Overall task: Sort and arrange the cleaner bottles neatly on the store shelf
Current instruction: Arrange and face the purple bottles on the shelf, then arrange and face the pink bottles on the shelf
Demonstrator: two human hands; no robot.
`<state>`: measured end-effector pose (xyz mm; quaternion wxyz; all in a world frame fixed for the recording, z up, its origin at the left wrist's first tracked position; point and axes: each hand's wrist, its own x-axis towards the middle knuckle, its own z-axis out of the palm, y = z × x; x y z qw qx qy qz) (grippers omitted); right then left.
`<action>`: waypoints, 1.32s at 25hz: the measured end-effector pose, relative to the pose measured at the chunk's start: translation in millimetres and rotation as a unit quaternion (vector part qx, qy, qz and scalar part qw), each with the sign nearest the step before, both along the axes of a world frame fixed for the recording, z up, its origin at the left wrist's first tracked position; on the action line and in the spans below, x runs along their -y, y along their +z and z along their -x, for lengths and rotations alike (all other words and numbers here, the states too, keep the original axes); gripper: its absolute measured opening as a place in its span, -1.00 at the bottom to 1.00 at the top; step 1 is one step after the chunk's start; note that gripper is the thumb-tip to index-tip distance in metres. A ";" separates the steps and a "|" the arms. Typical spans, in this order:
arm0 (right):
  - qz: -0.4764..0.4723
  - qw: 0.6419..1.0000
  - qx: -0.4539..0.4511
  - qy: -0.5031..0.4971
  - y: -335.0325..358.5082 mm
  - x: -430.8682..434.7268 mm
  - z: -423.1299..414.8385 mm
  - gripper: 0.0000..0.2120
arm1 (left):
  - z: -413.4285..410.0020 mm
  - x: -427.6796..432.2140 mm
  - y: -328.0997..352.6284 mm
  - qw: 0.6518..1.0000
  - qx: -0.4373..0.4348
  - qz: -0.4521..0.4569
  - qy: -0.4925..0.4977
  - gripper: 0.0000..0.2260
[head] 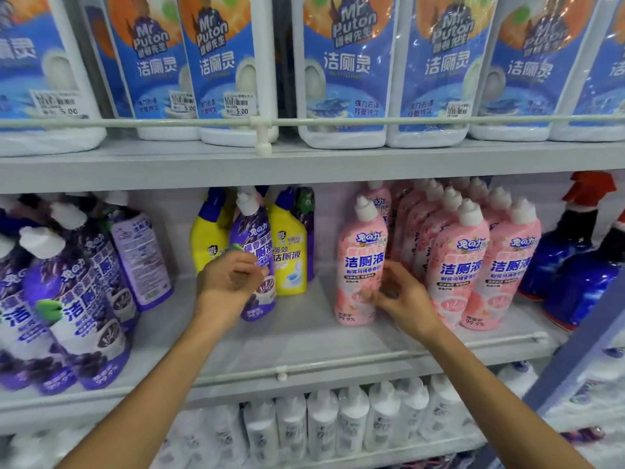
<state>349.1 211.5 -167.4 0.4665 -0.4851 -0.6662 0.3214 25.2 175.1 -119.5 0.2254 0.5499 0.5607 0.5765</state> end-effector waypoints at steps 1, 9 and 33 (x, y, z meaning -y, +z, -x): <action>-0.002 1.000 0.007 -0.025 -3.9 -0.3 -1.8 -0.22 | 7.2 3.3 1.3 0.999 -0.004 -0.010 0.039 -0.79; -0.061 0.965 0.042 -0.250 2.3 0.7 59.9 -0.19 | 11.3 -22.9 -8.5 0.988 -0.082 0.008 0.129 -0.52; -0.018 0.949 0.056 -0.309 12.9 -56.2 63.9 -0.25 | 137.8 44.2 -14.0 0.948 -0.221 -0.044 0.224 -0.61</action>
